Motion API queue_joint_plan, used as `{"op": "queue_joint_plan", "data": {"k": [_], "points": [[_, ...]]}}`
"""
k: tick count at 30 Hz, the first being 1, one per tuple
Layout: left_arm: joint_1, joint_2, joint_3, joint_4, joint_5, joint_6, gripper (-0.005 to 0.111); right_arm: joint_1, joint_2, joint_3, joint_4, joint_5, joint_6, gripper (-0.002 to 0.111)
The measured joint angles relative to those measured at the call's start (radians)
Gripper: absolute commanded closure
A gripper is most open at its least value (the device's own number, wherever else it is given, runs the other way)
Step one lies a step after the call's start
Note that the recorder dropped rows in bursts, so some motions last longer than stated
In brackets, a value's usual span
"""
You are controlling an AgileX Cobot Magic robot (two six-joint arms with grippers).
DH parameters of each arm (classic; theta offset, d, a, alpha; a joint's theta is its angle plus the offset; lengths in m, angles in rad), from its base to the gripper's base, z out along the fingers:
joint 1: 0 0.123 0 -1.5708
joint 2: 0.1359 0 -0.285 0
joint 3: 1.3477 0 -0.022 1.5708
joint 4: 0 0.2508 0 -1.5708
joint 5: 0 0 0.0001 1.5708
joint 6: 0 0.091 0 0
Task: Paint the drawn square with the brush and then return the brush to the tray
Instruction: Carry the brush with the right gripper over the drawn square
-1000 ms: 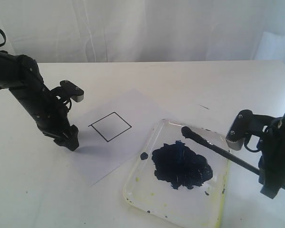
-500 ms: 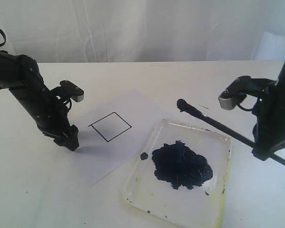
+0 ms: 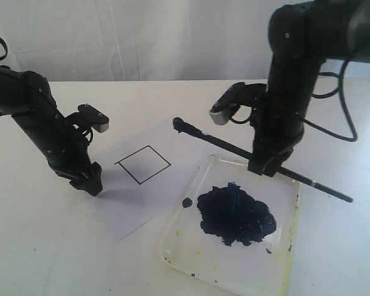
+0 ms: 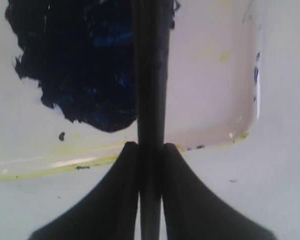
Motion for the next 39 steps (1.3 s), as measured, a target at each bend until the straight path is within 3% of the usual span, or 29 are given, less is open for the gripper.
{"op": "queue_joint_plan", "data": {"k": [14, 20, 29, 39], "points": [[0.000, 0.000, 0.000, 0.000, 0.000, 0.000, 0.033, 0.204, 0.152, -0.114, -0.435, 0.000, 0.133, 0.108], [0.000, 0.000, 0.000, 0.000, 0.000, 0.000, 0.033, 0.263, 0.153, -0.115, -0.581, -0.100, 0.239, 0.108], [0.000, 0.000, 0.000, 0.000, 0.000, 0.000, 0.033, 0.298, 0.158, -0.116, -0.739, -0.319, 0.303, 0.108], [0.000, 0.000, 0.000, 0.000, 0.000, 0.000, 0.033, 0.299, 0.241, -0.121, -0.881, -0.239, 0.245, 0.108]]}}
